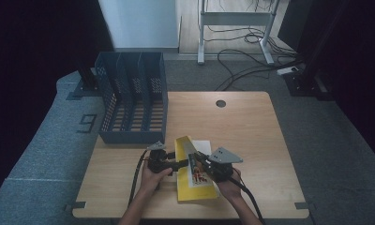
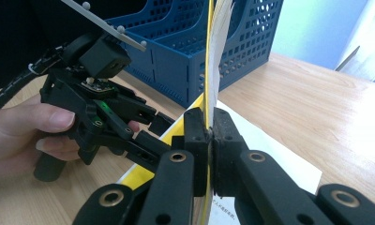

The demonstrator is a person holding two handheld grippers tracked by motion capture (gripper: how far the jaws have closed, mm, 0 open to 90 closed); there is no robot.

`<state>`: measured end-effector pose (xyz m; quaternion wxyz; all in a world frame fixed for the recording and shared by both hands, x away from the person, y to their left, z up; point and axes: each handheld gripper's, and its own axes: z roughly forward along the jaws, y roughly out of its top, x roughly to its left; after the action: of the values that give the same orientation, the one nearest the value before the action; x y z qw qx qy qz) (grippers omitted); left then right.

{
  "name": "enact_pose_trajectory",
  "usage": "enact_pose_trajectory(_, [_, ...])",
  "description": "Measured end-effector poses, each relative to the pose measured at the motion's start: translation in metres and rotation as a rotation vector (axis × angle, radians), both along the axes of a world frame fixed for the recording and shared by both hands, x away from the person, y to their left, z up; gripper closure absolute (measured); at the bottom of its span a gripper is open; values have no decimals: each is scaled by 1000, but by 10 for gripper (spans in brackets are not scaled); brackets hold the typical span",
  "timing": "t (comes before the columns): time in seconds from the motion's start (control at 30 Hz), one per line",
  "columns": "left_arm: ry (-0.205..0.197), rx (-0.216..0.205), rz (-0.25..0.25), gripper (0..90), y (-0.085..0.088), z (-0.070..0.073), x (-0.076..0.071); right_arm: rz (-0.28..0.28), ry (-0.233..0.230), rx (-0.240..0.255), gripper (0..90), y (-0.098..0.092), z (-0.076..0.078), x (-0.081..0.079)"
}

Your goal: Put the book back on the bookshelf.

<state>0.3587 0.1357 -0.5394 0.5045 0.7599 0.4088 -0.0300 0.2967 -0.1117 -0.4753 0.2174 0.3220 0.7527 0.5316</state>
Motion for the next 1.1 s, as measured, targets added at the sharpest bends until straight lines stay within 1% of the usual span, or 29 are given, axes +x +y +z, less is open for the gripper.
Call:
enact_pose_trajectory(0.1, [15,23,7,241,0,-1,0,-1,8,-6,858,0,-5,2])
enact_pose_trajectory(0.27, [25,29,14,268,1,-2,1,-3,12,-9,859,0,-7,4])
enact_pose_trajectory(0.5, [40,46,30,302,0,-4,1,-8,31,-12,858,-2,-14,8])
enact_pose_trajectory(0.6, [53,47,37,322,1,-6,2,-13,49,-3,858,-4,-18,10])
enact_pose_trajectory(0.7, [60,42,49,327,0,-10,2,-19,80,13,858,-8,-23,15])
enact_pose_trajectory(0.77, [69,47,52,329,-2,-12,3,-27,106,12,857,-10,-28,19])
enact_pose_trajectory(0.8, [69,47,52,330,-2,-12,3,-27,106,12,857,-10,-28,19])
enact_pose_trajectory(0.83, [66,57,54,333,-2,-12,2,-32,121,10,855,-11,-31,21])
enact_pose_trajectory(0.87, [66,57,54,343,-2,-12,2,-32,121,10,855,-11,-31,21])
enact_pose_trajectory(0.9, [65,66,59,343,-3,-12,2,-37,129,11,853,-12,-32,22])
enact_pose_trajectory(0.97, [61,80,61,359,-4,-12,1,-54,157,16,846,-14,-38,26])
enact_pose_trajectory(1.0, [61,83,67,359,-4,-11,1,-54,157,16,846,-14,-38,26])
enact_pose_trajectory(1.1, [62,83,71,379,-4,-12,1,-74,179,15,838,-17,-43,29])
